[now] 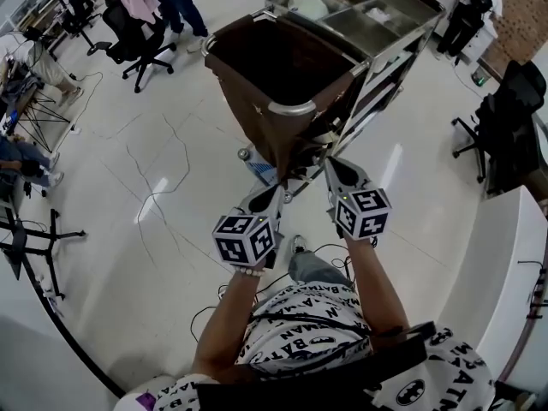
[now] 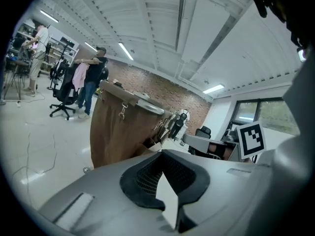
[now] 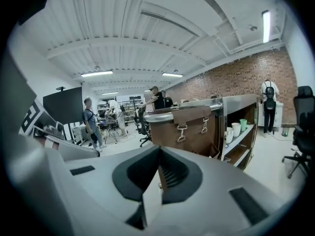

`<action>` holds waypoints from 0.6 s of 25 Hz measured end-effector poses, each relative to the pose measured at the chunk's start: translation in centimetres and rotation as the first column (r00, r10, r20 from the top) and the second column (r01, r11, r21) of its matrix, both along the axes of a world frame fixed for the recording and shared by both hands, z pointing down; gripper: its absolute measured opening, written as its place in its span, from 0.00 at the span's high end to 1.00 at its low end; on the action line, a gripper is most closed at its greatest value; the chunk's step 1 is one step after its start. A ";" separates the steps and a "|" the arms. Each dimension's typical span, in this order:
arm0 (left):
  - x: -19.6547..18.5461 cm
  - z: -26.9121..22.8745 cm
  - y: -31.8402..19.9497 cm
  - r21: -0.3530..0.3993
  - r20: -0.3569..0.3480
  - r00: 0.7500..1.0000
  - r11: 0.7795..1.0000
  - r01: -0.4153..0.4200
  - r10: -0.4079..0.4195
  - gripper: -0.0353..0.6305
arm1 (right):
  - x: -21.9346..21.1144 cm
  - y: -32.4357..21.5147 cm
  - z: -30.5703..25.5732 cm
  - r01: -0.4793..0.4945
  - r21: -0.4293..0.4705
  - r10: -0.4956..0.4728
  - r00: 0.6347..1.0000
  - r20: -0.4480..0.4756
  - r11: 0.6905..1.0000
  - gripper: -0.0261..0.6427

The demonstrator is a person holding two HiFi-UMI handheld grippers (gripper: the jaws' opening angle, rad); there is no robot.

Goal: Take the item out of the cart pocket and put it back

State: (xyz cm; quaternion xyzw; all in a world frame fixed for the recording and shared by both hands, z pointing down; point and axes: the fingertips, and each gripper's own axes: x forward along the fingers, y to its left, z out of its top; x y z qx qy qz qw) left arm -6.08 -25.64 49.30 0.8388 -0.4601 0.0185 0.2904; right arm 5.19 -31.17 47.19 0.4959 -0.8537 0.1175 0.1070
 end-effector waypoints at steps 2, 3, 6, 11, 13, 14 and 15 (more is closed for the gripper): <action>-0.7 -0.1 2.2 0.001 -0.007 1.000 1.000 -0.004 0.004 0.95 | -0.9 2.7 -0.1 0.004 -0.004 -0.004 1.000 0.002 1.000 0.96; -1.1 -0.2 3.3 0.003 -0.010 1.000 1.000 -0.004 0.004 0.95 | -1.4 4.1 0.0 0.008 -0.008 -0.008 1.000 0.003 1.000 0.96; -2.2 -0.4 7.0 0.011 -0.017 1.000 1.000 -0.001 0.002 0.95 | -3.4 8.9 0.3 0.045 -0.029 -0.045 0.999 0.012 0.999 0.96; -2.1 -1.9 11.7 0.030 -0.058 0.998 0.999 -0.021 0.022 0.95 | -5.4 15.3 0.8 0.092 -0.094 -0.090 0.995 0.033 0.991 0.96; -1.8 -2.5 13.0 0.044 -0.056 0.998 0.999 -0.028 0.030 0.95 | -5.9 16.9 0.9 0.105 -0.112 -0.101 0.994 0.040 0.988 0.96; -1.7 -2.7 13.6 0.050 -0.050 0.998 0.998 -0.030 0.033 0.95 | -6.1 17.5 0.8 0.111 -0.114 -0.107 0.993 0.042 0.987 0.96; -1.7 -2.8 14.0 0.053 -0.047 0.998 0.998 -0.032 0.035 0.95 | -6.3 18.0 0.7 0.116 -0.111 -0.112 0.993 0.040 0.987 0.96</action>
